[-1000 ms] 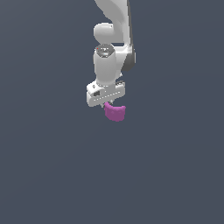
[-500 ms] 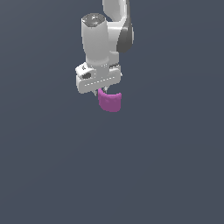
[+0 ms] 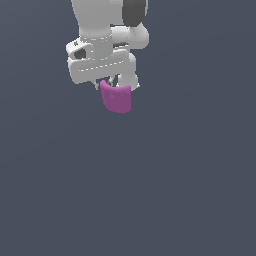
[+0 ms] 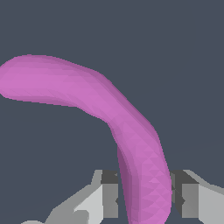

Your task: Pick up the object and move it to a goal position.

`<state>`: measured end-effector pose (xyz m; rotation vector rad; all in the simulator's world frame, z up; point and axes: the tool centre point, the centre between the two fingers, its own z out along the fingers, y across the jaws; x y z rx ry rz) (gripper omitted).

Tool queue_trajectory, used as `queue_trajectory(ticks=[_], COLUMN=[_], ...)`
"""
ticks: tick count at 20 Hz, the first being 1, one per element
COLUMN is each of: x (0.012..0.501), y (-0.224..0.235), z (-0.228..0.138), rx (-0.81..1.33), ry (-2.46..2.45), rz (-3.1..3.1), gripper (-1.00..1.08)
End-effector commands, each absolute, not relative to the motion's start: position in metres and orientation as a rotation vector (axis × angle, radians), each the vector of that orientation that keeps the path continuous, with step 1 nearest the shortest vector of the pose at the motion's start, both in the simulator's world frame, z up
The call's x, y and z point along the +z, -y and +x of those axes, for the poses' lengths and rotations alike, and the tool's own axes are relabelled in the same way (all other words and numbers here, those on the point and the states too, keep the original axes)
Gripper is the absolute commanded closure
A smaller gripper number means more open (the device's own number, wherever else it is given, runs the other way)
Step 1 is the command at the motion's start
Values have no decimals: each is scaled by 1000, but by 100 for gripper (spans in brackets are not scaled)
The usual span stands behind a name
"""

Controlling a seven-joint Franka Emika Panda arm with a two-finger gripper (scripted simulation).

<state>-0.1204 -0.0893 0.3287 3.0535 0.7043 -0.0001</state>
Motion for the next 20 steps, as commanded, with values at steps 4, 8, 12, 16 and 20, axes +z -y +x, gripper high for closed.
queue_trajectory(ticks=[4, 8, 12, 16, 20], x=[378, 405, 423, 433, 435], y=[106, 115, 121, 125, 126], z=[-120, -119, -118, -117, -116], rx=[-2, -2, -3, -3, -3], ry=[-704, -704, -704, -704, -704], rz=[3053, 3053, 3052, 3052, 3052], gripper=[108, 108, 108, 108, 108])
